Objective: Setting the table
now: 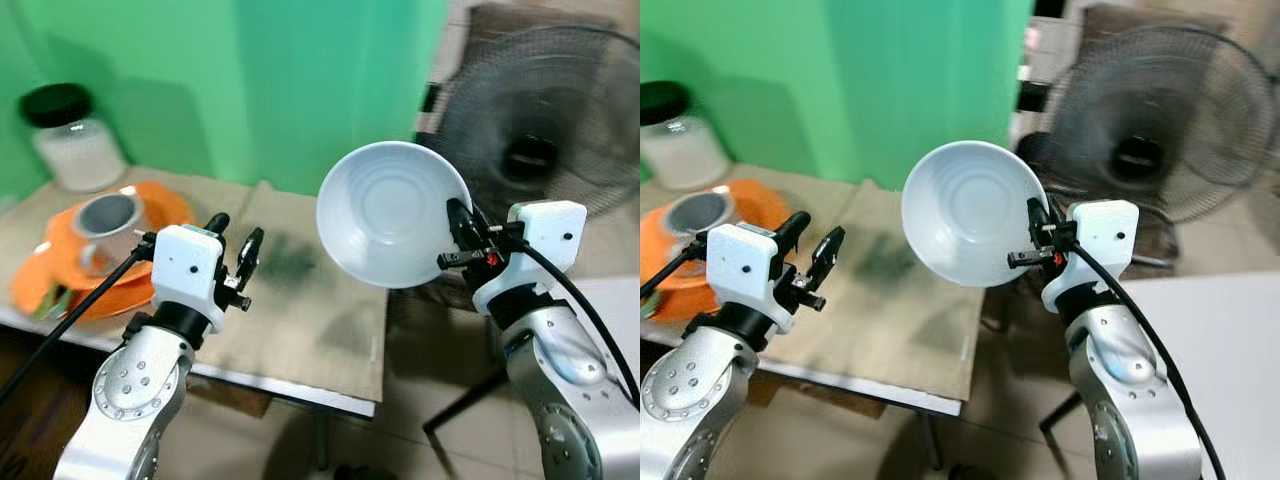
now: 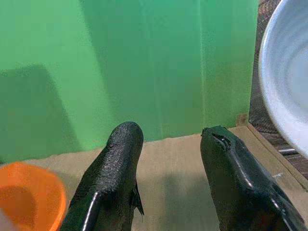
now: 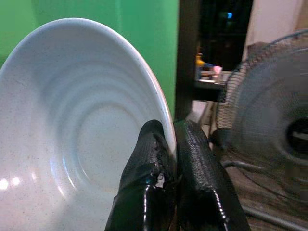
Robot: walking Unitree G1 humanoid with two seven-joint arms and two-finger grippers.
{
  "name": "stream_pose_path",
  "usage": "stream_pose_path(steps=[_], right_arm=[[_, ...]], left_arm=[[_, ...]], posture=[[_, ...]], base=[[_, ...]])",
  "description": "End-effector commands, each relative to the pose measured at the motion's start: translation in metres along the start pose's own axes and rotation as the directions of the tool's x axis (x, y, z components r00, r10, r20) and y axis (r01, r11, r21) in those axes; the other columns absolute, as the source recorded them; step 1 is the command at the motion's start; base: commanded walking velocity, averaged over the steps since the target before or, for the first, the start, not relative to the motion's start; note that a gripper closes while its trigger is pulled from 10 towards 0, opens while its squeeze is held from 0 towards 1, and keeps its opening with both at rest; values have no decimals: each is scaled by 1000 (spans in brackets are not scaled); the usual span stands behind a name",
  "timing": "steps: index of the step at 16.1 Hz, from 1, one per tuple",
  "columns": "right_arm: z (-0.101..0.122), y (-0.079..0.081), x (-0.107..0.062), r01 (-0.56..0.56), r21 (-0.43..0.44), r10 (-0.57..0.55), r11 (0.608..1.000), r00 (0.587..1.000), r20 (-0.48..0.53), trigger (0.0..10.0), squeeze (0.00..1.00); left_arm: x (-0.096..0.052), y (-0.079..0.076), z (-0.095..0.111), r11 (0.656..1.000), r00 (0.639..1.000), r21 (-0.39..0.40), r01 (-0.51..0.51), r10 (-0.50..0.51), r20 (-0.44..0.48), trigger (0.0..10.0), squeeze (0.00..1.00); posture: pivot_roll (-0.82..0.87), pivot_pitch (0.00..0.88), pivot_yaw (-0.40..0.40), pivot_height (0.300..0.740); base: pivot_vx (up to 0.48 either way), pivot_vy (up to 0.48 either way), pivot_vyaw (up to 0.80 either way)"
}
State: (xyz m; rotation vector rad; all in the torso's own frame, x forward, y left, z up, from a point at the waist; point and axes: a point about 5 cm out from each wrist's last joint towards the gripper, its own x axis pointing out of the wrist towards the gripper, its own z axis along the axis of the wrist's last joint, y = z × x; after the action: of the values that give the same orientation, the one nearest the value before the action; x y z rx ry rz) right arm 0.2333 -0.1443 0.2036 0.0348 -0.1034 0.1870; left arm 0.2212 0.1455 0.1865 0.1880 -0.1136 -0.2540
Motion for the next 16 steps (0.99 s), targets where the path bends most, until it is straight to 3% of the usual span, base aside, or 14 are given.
stream_pose_path(steps=[1, 7, 16], right_arm=[[7, 2, -2, -1, -5, 1, 1000, 999, 46, 10000, 0], [3, -1, -1, 29, 35, -29, 999, 999, 20, 10000, 0], [-1, 4, 0, -16, 36, 17, 999, 1000, -17, 10000, 0]], left_arm=[[0, -3, -3, 1000, 1000, 4, -4, 4, -9, 10000, 0], [0, -2, -4, 1000, 1000, 0, -11, 11, -9, 10000, 0], [-1, -6, -5, 1000, 1000, -10, 2, -2, -2, 10000, 0]], posture=[[-64, 13, 2, 740], [-65, 0, 2, 740], [-63, 0, -14, 740]], base=[[0, 0, -800], [0, 0, -798], [0, 0, -799]])
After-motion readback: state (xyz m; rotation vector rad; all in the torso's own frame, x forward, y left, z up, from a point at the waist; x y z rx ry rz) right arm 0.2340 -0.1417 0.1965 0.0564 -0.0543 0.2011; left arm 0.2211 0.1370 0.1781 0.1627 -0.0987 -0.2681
